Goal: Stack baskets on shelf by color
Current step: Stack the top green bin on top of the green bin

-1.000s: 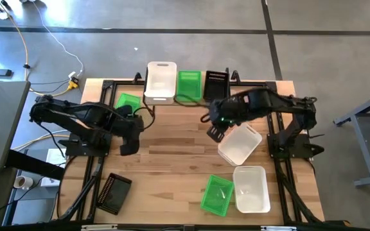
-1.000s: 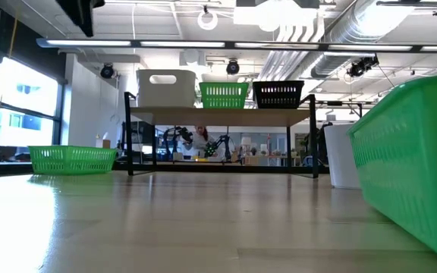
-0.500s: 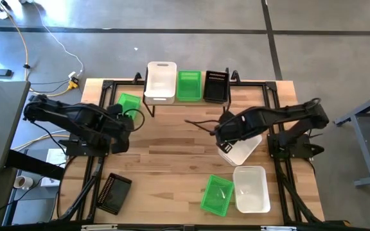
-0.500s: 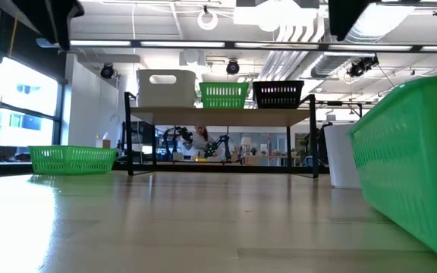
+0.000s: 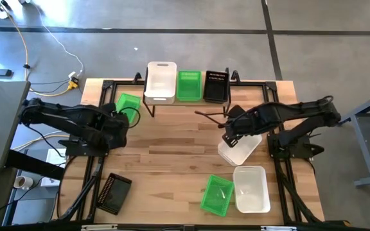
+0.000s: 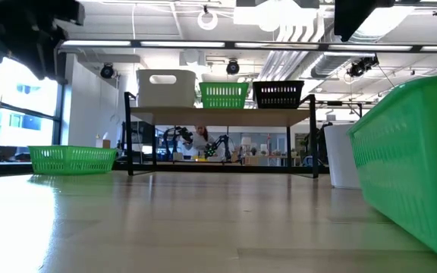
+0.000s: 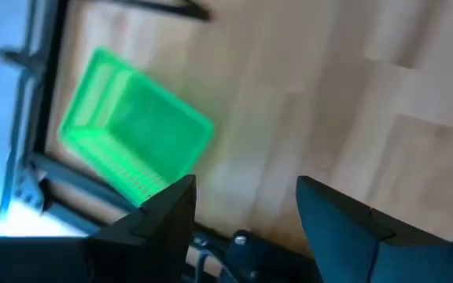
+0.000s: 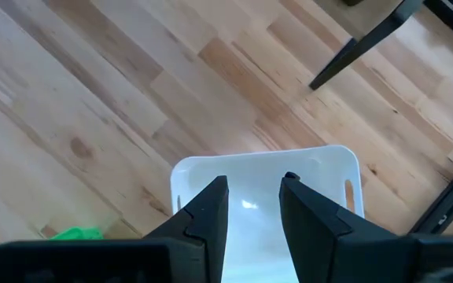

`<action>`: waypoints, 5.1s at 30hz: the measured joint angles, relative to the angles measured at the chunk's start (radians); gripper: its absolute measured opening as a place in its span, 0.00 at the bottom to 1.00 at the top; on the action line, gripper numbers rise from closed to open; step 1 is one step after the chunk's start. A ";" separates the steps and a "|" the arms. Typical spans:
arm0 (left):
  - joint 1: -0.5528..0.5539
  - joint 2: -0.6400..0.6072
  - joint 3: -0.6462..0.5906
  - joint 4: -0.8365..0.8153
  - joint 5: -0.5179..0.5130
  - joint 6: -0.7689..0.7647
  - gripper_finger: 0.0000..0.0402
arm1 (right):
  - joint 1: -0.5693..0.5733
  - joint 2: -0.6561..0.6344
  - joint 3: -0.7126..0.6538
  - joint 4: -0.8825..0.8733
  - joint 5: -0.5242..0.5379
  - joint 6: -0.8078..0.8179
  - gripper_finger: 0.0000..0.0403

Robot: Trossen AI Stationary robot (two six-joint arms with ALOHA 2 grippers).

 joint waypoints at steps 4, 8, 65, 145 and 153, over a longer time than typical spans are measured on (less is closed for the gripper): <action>0.127 0.000 -0.021 0.002 -0.049 -0.048 0.53 | -0.013 -0.006 0.000 0.003 -0.013 -0.034 0.26; 0.284 0.000 -0.021 0.033 -0.058 -0.070 0.53 | -0.030 -0.010 0.001 0.018 -0.035 -0.080 0.26; 1.161 0.472 -0.020 0.296 0.179 -0.118 0.53 | -0.121 -0.009 0.001 0.035 -0.124 -0.278 0.26; 1.260 0.034 0.078 0.303 0.363 -0.097 0.01 | -0.120 -0.009 0.002 0.071 -0.142 -0.289 0.26; 1.259 -0.068 0.247 0.322 0.362 -0.081 0.01 | -0.120 -0.009 0.002 0.071 -0.140 -0.283 0.26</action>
